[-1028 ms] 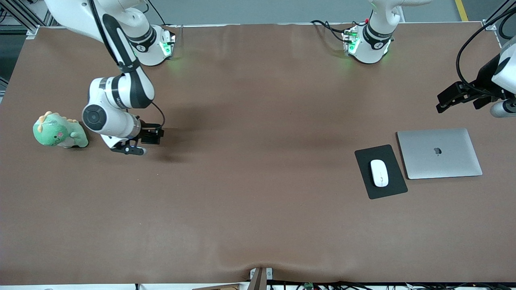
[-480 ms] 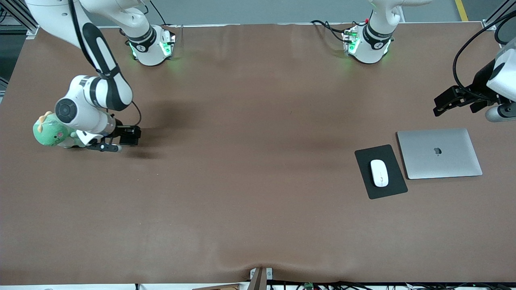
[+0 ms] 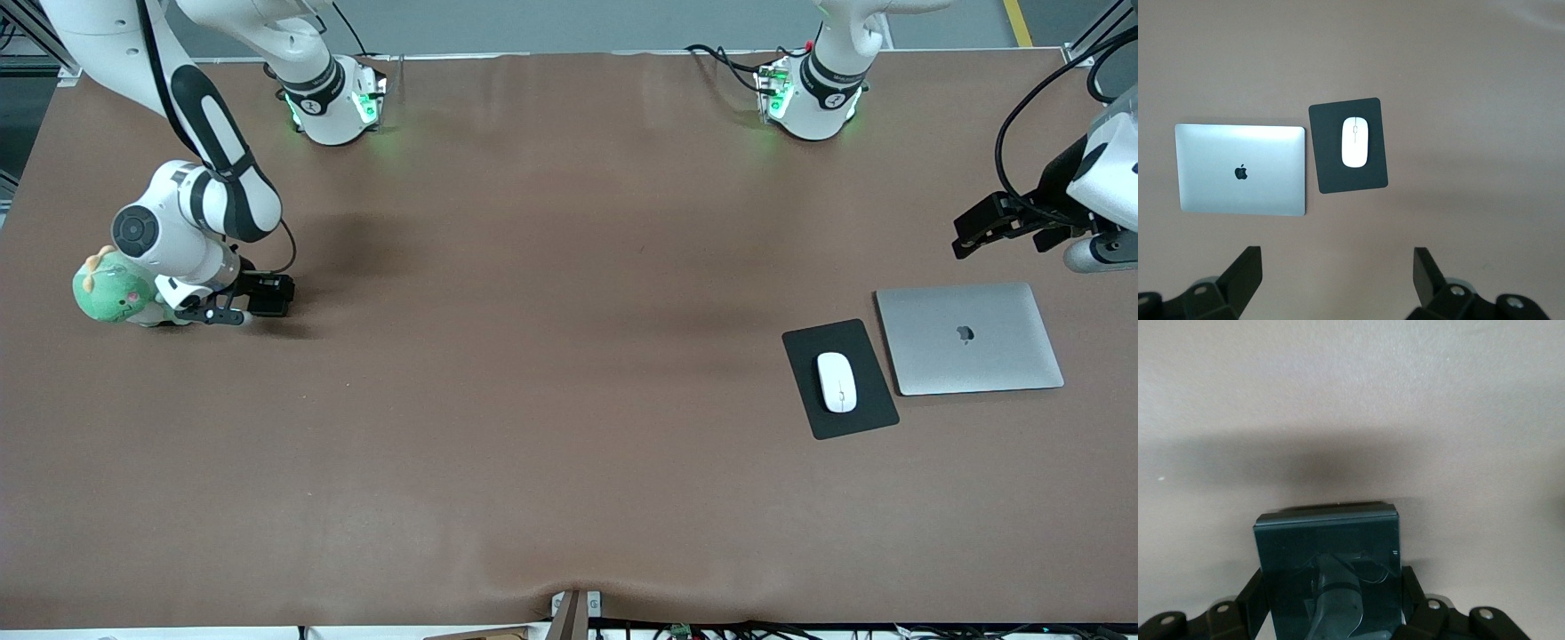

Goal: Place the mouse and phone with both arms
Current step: 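Lower the phone beside the plush toy and open the right gripper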

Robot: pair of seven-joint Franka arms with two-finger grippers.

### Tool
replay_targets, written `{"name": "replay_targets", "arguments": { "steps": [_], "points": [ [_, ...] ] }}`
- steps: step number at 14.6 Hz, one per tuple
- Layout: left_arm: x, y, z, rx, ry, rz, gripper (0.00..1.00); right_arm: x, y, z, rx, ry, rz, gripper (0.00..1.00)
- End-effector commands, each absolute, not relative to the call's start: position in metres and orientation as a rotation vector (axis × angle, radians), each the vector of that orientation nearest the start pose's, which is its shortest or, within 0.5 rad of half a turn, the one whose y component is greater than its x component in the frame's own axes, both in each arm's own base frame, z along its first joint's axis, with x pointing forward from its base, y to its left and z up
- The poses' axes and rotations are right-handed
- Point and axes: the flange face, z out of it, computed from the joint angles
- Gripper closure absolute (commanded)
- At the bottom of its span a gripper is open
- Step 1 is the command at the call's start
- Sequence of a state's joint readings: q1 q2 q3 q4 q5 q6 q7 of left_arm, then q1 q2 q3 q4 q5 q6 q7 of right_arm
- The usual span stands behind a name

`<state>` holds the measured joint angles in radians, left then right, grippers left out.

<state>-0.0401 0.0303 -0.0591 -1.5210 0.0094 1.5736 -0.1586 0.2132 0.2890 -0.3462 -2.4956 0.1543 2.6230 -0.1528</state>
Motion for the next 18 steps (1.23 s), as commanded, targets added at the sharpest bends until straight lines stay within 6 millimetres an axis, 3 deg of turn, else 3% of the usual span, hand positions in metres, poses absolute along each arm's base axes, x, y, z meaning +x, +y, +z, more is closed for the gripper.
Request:
{"name": "replay_targets", "arguments": {
  "steps": [1, 2, 3, 5, 7, 10, 12, 15, 18],
  "points": [
    [0.562, -0.051, 0.637, -3.146, -0.072, -0.060, 0.00, 0.443, -0.075, 0.164, -3.145, 0.162, 0.233, 0.66],
    [0.562, -0.051, 0.639, -3.145, -0.075, -0.062, 0.00, 0.444, -0.077, 0.162, -3.145, 0.166, 0.242, 0.13],
    [0.559, -0.052, 0.641, -3.144, -0.072, -0.062, 0.00, 0.447, -0.076, 0.165, -3.144, 0.165, 0.237, 0.00],
    [0.557, -0.052, 0.643, -3.144, -0.070, -0.060, 0.00, 0.461, -0.075, 0.175, -3.132, 0.156, 0.257, 0.00],
    [0.556, -0.052, 0.643, -3.144, -0.070, -0.053, 0.00, 0.482, -0.070, 0.202, -3.081, 0.142, 0.374, 0.00],
    [0.556, -0.052, 0.644, -3.142, -0.068, -0.056, 0.00, 0.520, -0.070, 0.282, -2.999, 0.119, 0.501, 0.00],
    [0.556, -0.052, 0.643, -3.142, -0.068, -0.051, 0.00, 0.540, -0.076, 0.319, -2.973, 0.118, 0.550, 0.00],
    [0.556, -0.052, 0.643, -3.141, -0.063, -0.053, 0.00, 0.554, -0.078, 0.353, -2.971, 0.105, 0.552, 0.00],
    [0.557, -0.051, 0.643, -3.142, -0.068, -0.053, 0.00, 0.573, -0.082, 0.411, -2.990, 0.081, 0.539, 0.00]
  ]
}}
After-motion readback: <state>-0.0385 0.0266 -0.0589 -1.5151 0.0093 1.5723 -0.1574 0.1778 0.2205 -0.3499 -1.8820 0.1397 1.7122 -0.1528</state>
